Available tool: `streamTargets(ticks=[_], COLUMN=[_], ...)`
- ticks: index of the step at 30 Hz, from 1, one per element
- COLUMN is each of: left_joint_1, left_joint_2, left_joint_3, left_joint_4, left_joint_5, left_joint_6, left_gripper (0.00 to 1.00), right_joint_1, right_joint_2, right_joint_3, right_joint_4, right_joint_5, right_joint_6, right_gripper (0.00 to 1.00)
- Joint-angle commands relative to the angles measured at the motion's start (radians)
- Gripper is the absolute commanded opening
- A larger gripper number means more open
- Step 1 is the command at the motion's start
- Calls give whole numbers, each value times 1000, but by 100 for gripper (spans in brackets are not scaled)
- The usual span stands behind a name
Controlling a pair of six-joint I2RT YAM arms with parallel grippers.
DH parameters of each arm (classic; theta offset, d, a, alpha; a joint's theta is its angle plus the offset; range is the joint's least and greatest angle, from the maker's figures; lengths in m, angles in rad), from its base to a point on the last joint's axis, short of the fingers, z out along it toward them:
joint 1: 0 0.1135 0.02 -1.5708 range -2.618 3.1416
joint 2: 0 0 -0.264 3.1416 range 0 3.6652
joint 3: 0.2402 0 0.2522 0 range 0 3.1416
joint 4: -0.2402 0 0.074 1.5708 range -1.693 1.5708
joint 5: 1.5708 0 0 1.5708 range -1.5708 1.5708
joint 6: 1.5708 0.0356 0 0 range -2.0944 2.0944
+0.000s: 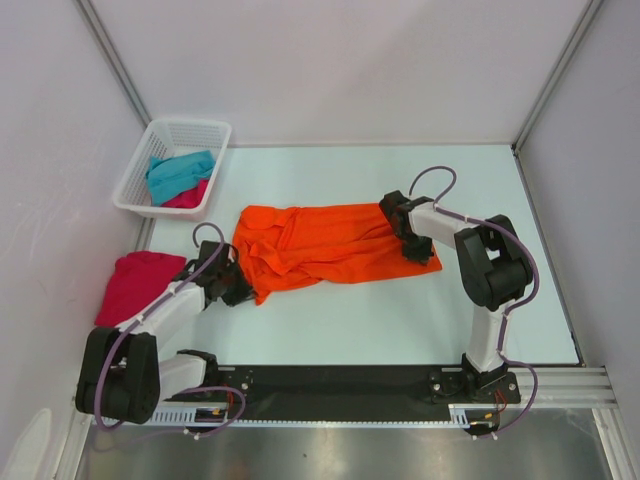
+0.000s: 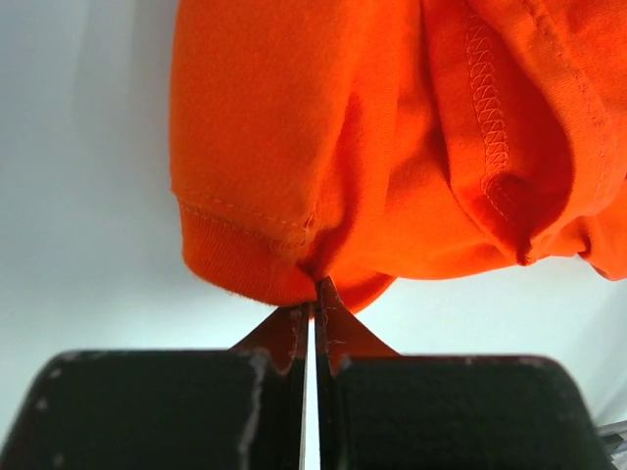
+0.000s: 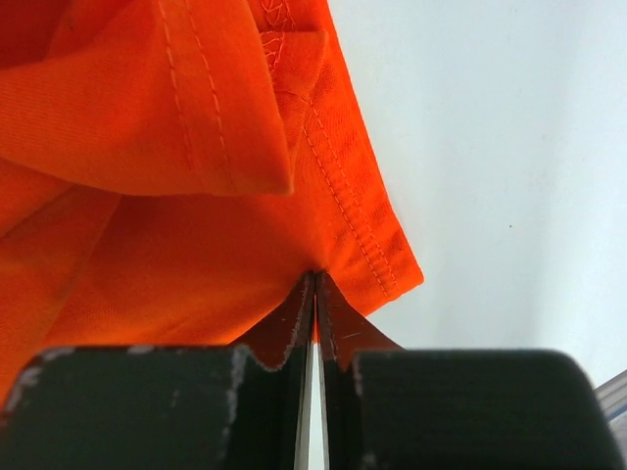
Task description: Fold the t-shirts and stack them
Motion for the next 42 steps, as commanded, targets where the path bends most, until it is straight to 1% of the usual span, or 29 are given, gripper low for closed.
streamTargets(ticks=[1, 2, 3, 7, 8, 10, 13, 17, 21, 28, 34, 38, 42], left_joint_1=[5, 13, 22, 102, 125, 140, 153, 225, 236, 320, 366, 374, 374], left_joint_2=[-59, -64, -71, -99, -113, -113, -127, -124, -124, -174, -217, -236, -237], left_joint_3=[37, 44, 60, 83, 84, 107, 138, 141, 149, 155, 164, 176, 166], left_joint_4=[-63, -77, -105, -154, -152, -180, -212, -223, -228, -260, -286, -313, -312], left_joint_5=[-40, -44, -44, -21, 8, 32, 11, 25, 28, 25, 37, 71, 138], left_joint_6=[-1, 6, 12, 58, 62, 63, 72, 98, 97, 98, 100, 103, 109], left_gripper=[0, 0, 0, 0, 0, 0, 0, 0, 0, 0, 0, 0, 0], right_joint_1=[-13, -17, -17, -24, -28, -39, -54, -71, -79, -103, -122, -123, -123], right_joint_2=[-25, -37, -45, -85, -94, -117, -145, -179, -205, -258, -294, -317, -320], right_joint_3=[-27, -33, -45, -71, -77, -87, -107, -140, -159, -197, -234, -248, -242], right_joint_4=[-19, -15, -12, -9, -10, -15, -30, -49, -64, -82, -92, -96, -95], right_joint_5=[33, 33, 33, 50, 55, 69, 95, 105, 122, 136, 133, 127, 112], right_joint_6=[15, 17, 20, 29, 34, 34, 35, 38, 41, 34, 34, 41, 43], right_gripper=[4, 1, 0, 0, 0, 0, 0, 0, 0, 0, 0, 0, 0])
